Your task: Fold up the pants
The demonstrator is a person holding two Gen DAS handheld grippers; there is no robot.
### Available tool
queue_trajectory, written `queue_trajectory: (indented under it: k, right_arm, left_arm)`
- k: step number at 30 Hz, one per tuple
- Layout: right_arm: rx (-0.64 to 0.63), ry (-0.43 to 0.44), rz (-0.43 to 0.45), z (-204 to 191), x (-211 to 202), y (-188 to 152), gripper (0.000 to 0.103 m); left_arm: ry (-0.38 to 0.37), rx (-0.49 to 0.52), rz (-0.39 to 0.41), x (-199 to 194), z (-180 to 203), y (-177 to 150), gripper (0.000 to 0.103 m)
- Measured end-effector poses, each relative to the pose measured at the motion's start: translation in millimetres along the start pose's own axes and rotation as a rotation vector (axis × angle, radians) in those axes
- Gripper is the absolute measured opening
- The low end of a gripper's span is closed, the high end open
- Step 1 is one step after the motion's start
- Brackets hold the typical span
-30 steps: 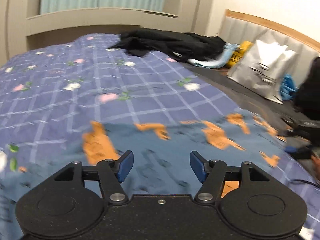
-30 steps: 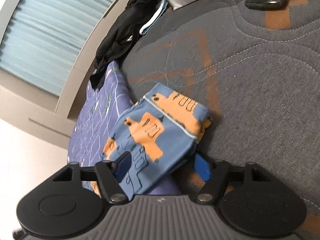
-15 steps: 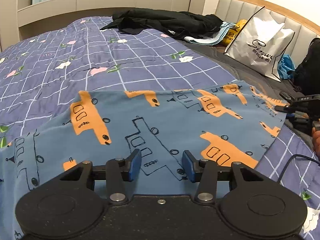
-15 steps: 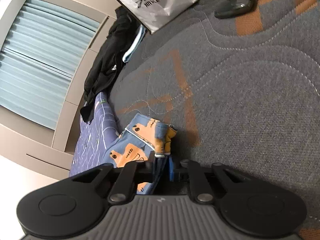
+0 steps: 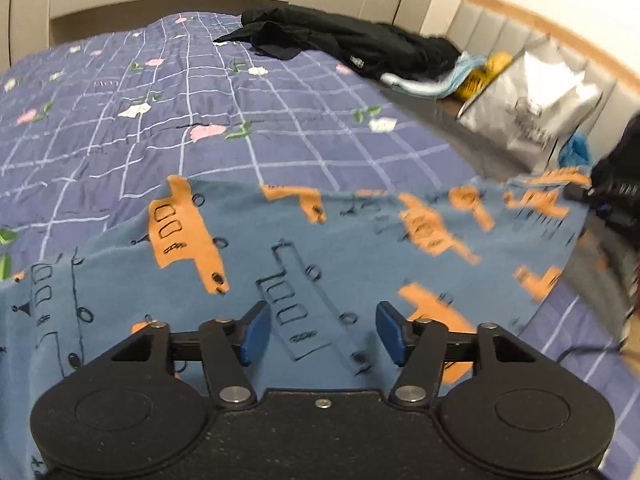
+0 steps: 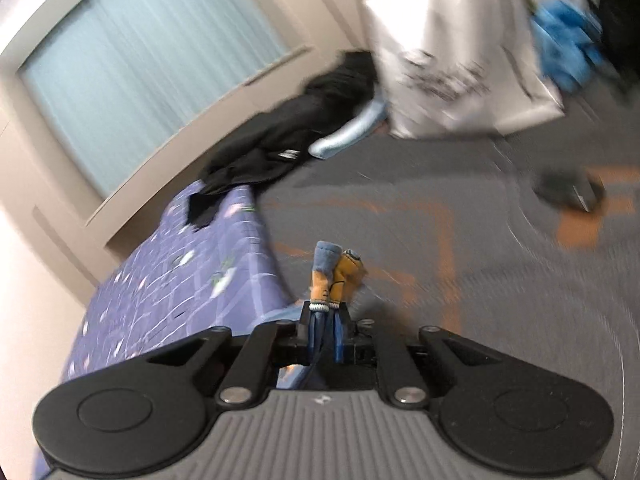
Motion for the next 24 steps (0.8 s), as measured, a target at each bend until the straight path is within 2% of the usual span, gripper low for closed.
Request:
queue_trajectory:
  k: [6, 8, 14, 16, 19, 24]
  right_arm:
    - [-0.334, 0.002, 0.014, -81, -4, 3, 0.010]
    - [-0.436, 0.013, 0.010, -109, -3, -4, 0.010]
    - [-0.718, 0.064, -0.039, -188, 5, -58, 0.009]
    - [-0.788, 0.081, -0.072, -207, 7, -83, 0.009]
    - [-0.868, 0.101, -0.147, -225, 16, -123, 0.009]
    - [-0.976, 0.072, -0.226, -229, 29, -179, 0.008]
  left_arm:
    - [-0.174, -0.140, 0.059, -12, -4, 19, 0.078]
    - [-0.240, -0.201, 0.067, -13, -6, 25, 0.079]
    - [-0.417, -0.344, 0.088, -14, -9, 32, 0.079]
    - [-0.430, -0.365, 0.079, -11, -10, 28, 0.079]
    - [-0.409, -0.367, 0.057, -6, -15, 19, 0.079]
    - [-0.417, -0.390, 0.020, 3, -17, 5, 0.079]
Point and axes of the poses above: each gripper's, at about its wrist camera, not at the fingertips, and x roughly the way its jaws point, z to its right, y to its top, the point moved 8 cm from there along x, roughly the way its jaws point, and after that the axes turned 8 degrees about -z, right-handed, at the moved point
